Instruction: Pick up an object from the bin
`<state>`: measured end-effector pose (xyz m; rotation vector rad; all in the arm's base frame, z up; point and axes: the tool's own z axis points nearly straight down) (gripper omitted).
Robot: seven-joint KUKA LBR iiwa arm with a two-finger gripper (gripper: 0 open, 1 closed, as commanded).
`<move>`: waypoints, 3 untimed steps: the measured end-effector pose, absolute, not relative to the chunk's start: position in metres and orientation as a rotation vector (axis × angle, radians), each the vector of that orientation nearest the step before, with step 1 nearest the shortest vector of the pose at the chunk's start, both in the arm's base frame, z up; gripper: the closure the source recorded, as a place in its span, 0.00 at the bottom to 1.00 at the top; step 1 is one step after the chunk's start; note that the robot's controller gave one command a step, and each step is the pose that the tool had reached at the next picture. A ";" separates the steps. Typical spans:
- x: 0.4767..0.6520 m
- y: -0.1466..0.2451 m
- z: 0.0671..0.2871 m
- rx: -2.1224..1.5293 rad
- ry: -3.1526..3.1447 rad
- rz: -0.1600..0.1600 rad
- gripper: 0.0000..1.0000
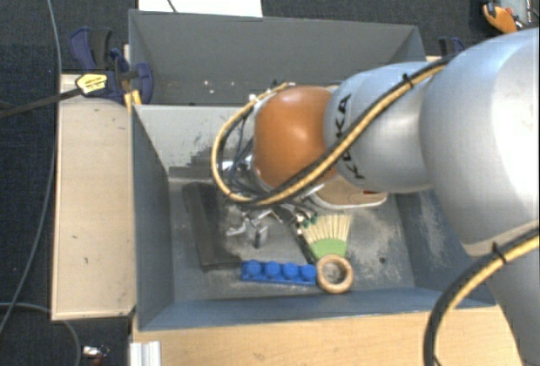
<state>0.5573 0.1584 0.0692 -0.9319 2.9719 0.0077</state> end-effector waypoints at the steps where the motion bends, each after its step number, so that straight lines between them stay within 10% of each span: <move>1: 0.546 0.145 0.087 -1.080 2.920 0.005 1.00; 3: 0.539 0.136 0.081 -0.983 2.956 0.010 1.00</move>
Offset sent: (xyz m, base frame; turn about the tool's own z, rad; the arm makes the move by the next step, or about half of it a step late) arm -0.0191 -0.0182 0.0069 -0.0116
